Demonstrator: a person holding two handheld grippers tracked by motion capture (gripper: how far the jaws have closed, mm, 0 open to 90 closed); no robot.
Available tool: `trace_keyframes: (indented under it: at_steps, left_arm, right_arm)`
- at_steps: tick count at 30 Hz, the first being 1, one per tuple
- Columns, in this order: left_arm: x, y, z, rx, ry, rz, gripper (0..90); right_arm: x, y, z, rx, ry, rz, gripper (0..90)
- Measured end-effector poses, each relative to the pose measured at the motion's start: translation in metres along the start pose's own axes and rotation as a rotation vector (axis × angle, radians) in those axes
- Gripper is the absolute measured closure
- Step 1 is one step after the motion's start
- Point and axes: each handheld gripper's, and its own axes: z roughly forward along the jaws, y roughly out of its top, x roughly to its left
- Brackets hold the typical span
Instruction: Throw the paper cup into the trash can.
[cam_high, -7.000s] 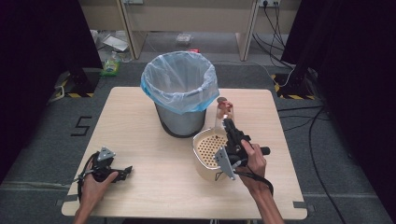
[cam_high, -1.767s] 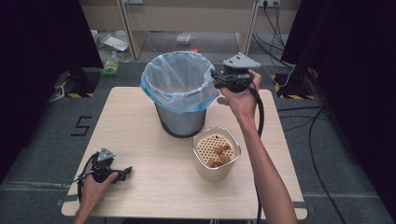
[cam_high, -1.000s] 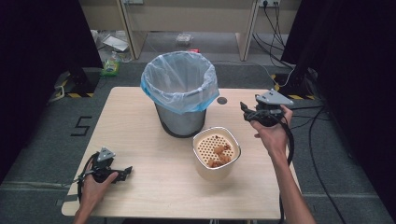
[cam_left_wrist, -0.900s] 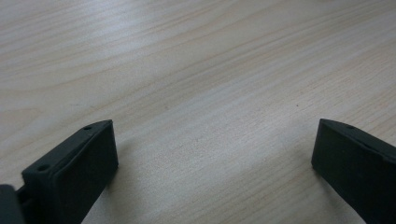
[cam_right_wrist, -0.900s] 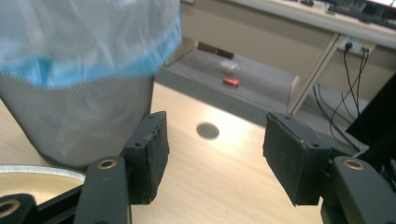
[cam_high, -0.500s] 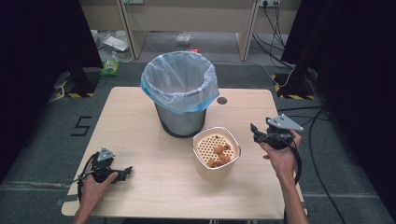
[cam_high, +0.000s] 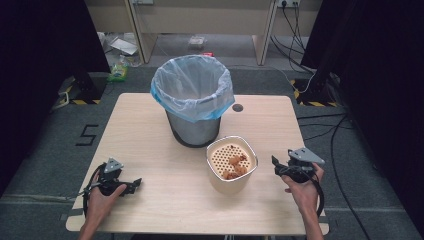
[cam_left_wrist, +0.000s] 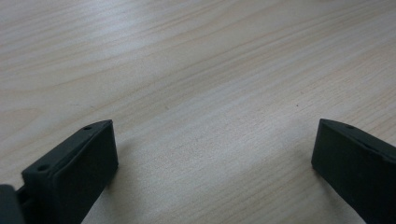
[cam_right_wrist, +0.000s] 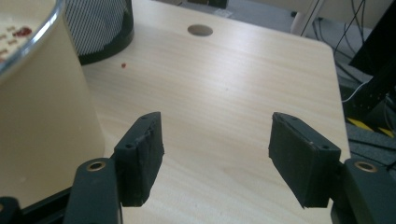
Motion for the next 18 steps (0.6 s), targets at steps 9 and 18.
trace_keyframes:
  at_steps: [9,18]
  left_arm:
    - [0.0,0.0,0.0,0.0,0.0,0.0,0.0]
    - [0.0,0.0,0.0,0.0,0.0,0.0,0.0]
  right_arm:
    - [0.004,-0.026,0.008,0.069,0.023,0.008,34.1]
    - [0.014,-0.045,0.02,0.172,0.047,-0.023,32.2]
